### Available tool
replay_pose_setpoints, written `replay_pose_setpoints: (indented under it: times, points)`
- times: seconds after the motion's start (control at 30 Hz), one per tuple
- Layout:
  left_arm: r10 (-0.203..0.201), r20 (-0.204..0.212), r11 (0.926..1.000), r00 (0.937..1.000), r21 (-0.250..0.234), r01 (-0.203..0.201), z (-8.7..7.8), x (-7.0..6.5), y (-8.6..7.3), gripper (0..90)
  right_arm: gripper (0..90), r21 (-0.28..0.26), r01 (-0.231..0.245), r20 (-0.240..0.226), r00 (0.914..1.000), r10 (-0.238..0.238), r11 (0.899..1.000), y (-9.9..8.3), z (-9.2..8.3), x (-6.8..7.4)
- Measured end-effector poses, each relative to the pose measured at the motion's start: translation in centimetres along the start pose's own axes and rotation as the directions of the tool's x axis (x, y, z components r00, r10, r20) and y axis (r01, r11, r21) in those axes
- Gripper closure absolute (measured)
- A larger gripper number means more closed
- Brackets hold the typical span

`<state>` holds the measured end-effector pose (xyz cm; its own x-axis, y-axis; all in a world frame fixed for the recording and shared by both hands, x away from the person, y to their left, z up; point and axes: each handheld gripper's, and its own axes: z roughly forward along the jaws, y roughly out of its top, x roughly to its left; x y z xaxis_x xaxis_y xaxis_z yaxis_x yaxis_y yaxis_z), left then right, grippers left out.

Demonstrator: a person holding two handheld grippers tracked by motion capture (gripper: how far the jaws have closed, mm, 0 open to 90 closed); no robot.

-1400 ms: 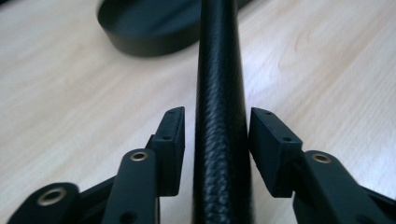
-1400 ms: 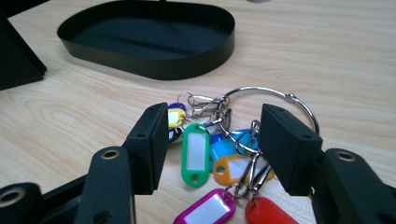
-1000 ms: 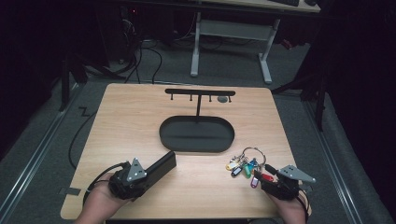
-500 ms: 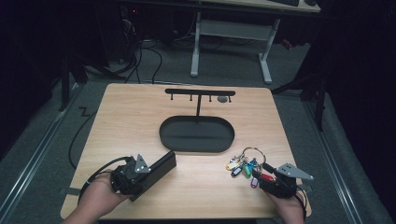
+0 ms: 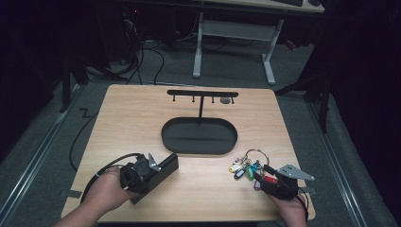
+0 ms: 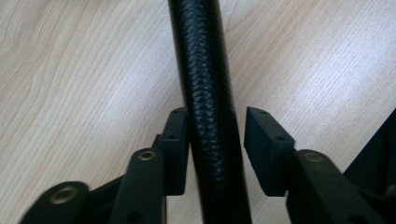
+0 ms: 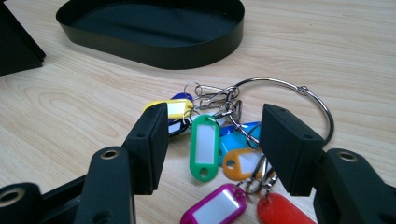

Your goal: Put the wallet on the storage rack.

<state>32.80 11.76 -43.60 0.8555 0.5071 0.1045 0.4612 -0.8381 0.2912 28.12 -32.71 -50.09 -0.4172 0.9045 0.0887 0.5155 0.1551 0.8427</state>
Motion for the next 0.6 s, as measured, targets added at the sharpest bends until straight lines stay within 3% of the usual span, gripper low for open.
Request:
replay_pose_setpoints:
  times: [0.27,0.47,0.6]
  points:
    - [0.040,-0.005,0.9991,0.9992,-0.011,-0.040,-0.03,-0.06,-0.01,72.0,43.4,0.016,0.008,-0.022,0.9997,-0.007,1.000,0.25,0.98,0.15]
    - [0.094,-0.054,0.9952,0.9941,-0.021,-0.095,-0.08,-0.58,0.04,72.9,43.4,-0.002,0.004,-0.011,0.9999,-0.004,1.000,0.41,0.53,0.17]
    - [0.126,-0.061,0.9909,0.9901,-0.041,-0.129,-0.46,-0.95,0.27,73.0,43.4,-0.003,0.008,-0.009,0.9999,-0.008,1.000,0.41,0.37,0.12]
